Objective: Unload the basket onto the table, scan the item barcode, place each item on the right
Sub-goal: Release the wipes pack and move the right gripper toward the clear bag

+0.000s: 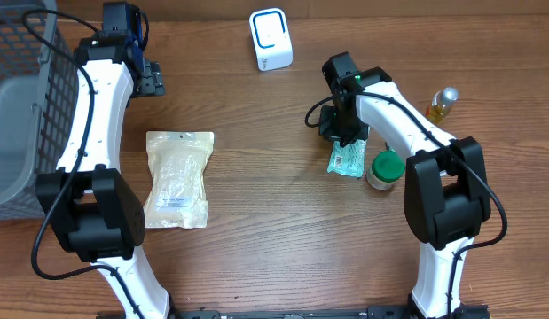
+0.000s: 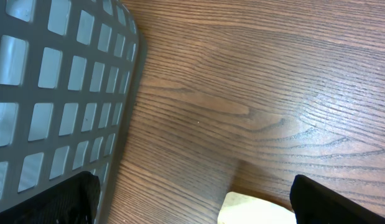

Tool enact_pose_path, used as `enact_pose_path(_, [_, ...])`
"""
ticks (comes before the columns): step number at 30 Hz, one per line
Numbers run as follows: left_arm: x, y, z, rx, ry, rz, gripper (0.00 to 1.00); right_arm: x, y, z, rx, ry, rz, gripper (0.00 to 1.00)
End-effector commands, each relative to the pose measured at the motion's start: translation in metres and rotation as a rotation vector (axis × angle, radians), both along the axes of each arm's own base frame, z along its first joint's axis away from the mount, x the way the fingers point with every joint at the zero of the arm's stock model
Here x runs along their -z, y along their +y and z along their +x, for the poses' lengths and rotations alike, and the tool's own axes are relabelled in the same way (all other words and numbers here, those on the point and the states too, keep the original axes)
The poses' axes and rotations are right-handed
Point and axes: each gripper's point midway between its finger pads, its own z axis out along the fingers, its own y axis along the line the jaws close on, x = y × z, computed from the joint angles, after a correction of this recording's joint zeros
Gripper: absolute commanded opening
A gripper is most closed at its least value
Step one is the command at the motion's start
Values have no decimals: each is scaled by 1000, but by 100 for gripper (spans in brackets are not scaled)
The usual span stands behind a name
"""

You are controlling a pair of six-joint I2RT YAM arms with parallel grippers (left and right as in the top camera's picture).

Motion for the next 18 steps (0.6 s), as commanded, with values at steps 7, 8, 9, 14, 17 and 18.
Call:
enact_pose_path(7, [-6,-1,2,-7,-19,9,100,2,20,3,-32,-32,23,4])
enact_pose_path(8, [-6,-1,2,-6,-18,9,99,2,18,3,-31,-35,15,4])
enact_pose_path(9, [-6,-1,2,-6,-18,9,100,3,16,4,-29,-38,4,4])
enact_pose_path(14, [-6,-1,2,-7,-19,9,100,12,6,-2,-22,-26,-38,4])
enact_pose_path(17, [-6,-1,2,-7,-19,9,100,19,-6,-6,-14,-18,-90,4])
enact_pose_path(18, [-6,-1,2,-7,-19,9,100,21,-10,-7,-11,-18,-112,4])
